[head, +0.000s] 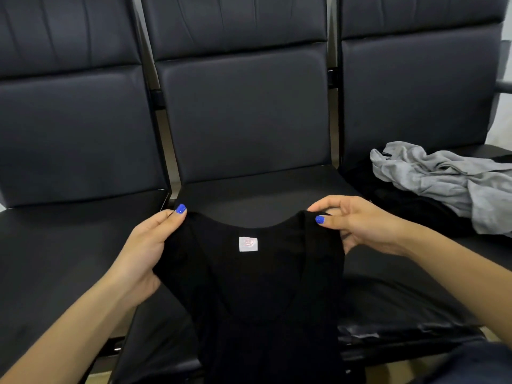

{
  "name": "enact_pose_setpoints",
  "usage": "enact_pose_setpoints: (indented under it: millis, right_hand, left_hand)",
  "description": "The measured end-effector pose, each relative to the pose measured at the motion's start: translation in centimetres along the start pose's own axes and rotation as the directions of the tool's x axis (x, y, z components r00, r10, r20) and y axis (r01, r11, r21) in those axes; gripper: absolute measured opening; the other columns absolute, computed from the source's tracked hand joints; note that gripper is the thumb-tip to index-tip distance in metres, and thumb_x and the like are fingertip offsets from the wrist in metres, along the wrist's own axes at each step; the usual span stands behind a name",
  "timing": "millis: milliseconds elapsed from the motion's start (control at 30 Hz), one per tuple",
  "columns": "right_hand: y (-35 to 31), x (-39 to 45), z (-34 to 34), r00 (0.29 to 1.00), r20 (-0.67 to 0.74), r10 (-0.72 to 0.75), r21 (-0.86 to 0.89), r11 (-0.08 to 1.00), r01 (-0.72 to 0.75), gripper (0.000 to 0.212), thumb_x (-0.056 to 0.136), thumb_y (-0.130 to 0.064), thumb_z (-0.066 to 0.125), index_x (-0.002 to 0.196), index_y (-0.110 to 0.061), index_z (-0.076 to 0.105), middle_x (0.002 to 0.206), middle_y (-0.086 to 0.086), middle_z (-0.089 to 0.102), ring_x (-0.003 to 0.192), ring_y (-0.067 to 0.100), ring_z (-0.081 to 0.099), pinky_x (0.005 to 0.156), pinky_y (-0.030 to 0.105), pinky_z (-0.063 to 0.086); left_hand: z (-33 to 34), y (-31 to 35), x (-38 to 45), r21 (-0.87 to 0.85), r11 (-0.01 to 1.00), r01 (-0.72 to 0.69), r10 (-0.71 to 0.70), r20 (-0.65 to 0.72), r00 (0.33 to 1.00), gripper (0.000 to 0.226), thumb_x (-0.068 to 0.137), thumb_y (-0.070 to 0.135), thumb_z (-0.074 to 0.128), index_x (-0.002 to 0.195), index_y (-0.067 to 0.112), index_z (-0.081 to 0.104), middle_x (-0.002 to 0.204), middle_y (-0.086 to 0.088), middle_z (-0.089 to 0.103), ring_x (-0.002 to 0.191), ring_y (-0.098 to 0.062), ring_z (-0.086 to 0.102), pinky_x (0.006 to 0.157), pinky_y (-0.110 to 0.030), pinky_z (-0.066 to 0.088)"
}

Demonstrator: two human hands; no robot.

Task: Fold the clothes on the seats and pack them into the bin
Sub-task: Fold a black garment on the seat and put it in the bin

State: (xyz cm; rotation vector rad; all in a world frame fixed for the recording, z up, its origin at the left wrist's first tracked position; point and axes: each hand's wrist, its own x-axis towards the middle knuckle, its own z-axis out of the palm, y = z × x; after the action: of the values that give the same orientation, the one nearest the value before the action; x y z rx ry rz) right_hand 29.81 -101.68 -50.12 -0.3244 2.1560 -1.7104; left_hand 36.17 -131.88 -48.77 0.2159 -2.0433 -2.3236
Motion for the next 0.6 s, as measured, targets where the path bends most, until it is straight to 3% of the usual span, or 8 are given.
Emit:
enact_pose_setpoints:
  millis: [67,133,233,367,467,500,567,600]
  right_hand:
    - [0.3,-0.4,-0.5,1.0,-0.001,0.019,-0.1,0.995,-0.019,0.018,0.091,-0.008,0.059,0.109,-0.008,0.062,0.077,0.012,0.068,0.055,0.018,0.062,0.044,0.029,0.053]
    - [0.3,-0.8,-0.8,0.999,0.005,0.04,-0.152,0.988,-0.039,0.015,0.091,-0.007,0.059,0.105,-0.004,0.063,0.076,0.013,0.07,0.052,0.017,0.064,0.044,0.026,0.053]
    - [-0.5,-1.5,-1.0,1.0,0.015,0.023,-0.07,0.997,-0.022,0.009,0.089,-0.008,0.059,0.095,-0.002,0.062,0.069,0.012,0.069,0.049,0.016,0.064,0.042,0.023,0.051]
    - [-4.6,-3.1,-0.9,0.993,0.008,-0.114,0.223,0.969,0.109,0.033,0.063,-0.023,0.07,0.088,-0.004,0.059,0.063,0.006,0.062,0.038,0.009,0.054,0.029,0.016,0.038]
    - [-8.9,-5.6,-0.4,0.961,0.008,-0.277,0.457,0.856,0.242,0.023,0.066,-0.016,0.069,0.086,-0.006,0.062,0.062,0.001,0.062,0.037,0.006,0.054,0.028,0.012,0.035]
    - [-10.2,-6.5,0.1,0.946,-0.03,-0.322,0.526,0.8,0.289,0.007,0.076,-0.014,0.064,0.078,-0.008,0.065,0.06,0.0,0.063,0.037,0.005,0.055,0.03,0.013,0.038]
    - [-11.9,-7.5,-0.1,0.916,-0.141,-0.376,0.649,0.664,0.372,0.037,0.089,-0.014,0.048,0.058,-0.01,0.067,0.053,-0.001,0.063,0.038,0.005,0.057,0.043,0.011,0.049]
    - [-12.6,-7.9,-0.3,0.9,-0.145,-0.411,0.673,0.626,0.394,0.039,0.086,-0.016,0.048,0.054,-0.012,0.068,0.054,-0.003,0.064,0.047,0.008,0.06,0.061,0.01,0.053]
  left_hand:
    - [-0.5,0.3,-0.6,0.036,0.999,0.032,-0.035,0.09,0.995,0.023,0.077,0.032,0.067,0.061,0.015,0.066,0.065,-0.004,0.064,0.053,-0.013,0.064,0.045,-0.02,0.051]
    - [-1.0,1.0,-1.2,0.087,0.995,0.047,-0.063,0.194,0.979,0.037,0.052,0.043,0.087,0.061,0.013,0.066,0.056,-0.001,0.056,0.037,-0.007,0.048,0.035,-0.014,0.04]
    - [-1.3,2.7,-1.8,0.09,0.996,0.017,-0.041,0.272,0.962,0.054,0.03,0.043,0.096,0.061,0.011,0.065,0.053,-0.003,0.049,0.031,-0.004,0.038,0.029,-0.009,0.032]
    - [-0.2,7.1,-3.1,0.011,0.996,-0.086,0.08,0.284,0.956,0.028,0.048,0.035,0.084,0.057,0.014,0.067,0.046,-0.001,0.052,0.024,-0.001,0.038,0.027,-0.007,0.032]
    - [0.5,11.1,-3.9,0.117,0.961,-0.249,0.202,0.316,0.927,0.042,0.041,0.055,0.087,0.065,0.024,0.074,0.06,0.004,0.064,0.046,-0.008,0.051,0.042,-0.014,0.042]
    - [0.7,12.2,-4.1,0.142,0.941,-0.309,0.251,0.323,0.912,0.042,0.041,0.056,0.086,0.067,0.025,0.074,0.064,0.004,0.066,0.054,-0.013,0.055,0.048,-0.017,0.047]
    - [1.5,14.2,-4.9,0.104,0.922,-0.374,0.33,0.297,0.896,0.029,0.047,0.045,0.078,0.063,0.023,0.074,0.07,0.004,0.071,0.064,-0.012,0.066,0.057,-0.019,0.055]
    - [2.2,15.1,-5.6,0.082,0.918,-0.389,0.353,0.282,0.892,0.025,0.05,0.043,0.072,0.061,0.021,0.074,0.071,0.005,0.072,0.067,-0.008,0.069,0.06,-0.019,0.055]
